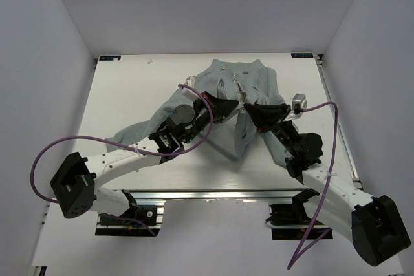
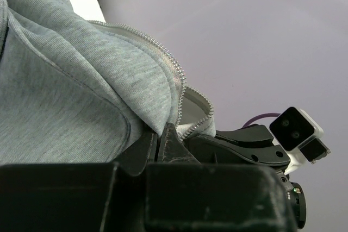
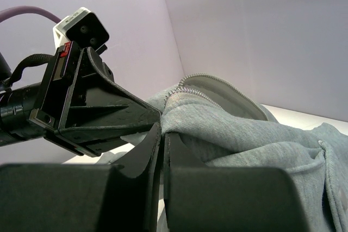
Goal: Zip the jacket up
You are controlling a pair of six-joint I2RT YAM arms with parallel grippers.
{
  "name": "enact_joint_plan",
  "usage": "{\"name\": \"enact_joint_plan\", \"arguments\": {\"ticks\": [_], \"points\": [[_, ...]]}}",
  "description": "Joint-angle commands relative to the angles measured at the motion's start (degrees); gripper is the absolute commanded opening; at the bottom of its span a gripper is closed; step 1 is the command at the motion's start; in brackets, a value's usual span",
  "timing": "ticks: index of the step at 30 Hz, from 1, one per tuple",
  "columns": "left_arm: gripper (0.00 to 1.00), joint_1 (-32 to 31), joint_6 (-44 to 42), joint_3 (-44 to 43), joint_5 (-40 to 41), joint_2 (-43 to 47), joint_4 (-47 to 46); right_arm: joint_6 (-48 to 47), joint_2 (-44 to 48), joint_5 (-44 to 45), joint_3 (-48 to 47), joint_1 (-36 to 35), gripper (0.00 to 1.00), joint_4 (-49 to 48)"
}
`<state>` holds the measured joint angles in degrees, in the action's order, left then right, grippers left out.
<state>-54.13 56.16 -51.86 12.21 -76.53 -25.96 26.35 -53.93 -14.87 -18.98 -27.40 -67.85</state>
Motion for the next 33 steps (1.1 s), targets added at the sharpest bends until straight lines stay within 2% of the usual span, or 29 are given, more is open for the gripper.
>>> {"name": "enact_joint_plan", "arguments": {"ticks": [1, 13, 17, 20, 28, 33], "points": [[0.0, -0.54, 0.27, -1.4, -2.36, 0.68, -3.4, -0.42, 0.58, 0.99, -2.55, -0.29, 0.0, -6.15], [0.0, -0.54, -0.26, -1.41, -3.68, 1.12, -2.43, -0.95, -0.74, 3.01, -3.78, -0.29, 0.0, -5.71], [0.0, -0.54, -1.05, -1.32, -4.03, 1.74, -1.03, -1.73, -0.12, 6.16, -5.88, -0.29, 0.0, 0.33], [0.0, -0.54, -1.32, -0.88, -3.59, 2.44, -0.15, -2.53, 0.58, 7.05, -5.89, -0.29, 0.0, 1.32], [0.0, -0.63, -1.84, -0.53, -2.45, 3.23, 0.29, -2.88, 2.42, 2.13, -5.1, -0.29, 0.0, 2.99], [0.0, -0.54, -5.26, -1.49, 1.41, 4.99, 1.96, -2.88, 5.24, 1.08, -4.05, -0.29, 0.0, 5.8]]}}
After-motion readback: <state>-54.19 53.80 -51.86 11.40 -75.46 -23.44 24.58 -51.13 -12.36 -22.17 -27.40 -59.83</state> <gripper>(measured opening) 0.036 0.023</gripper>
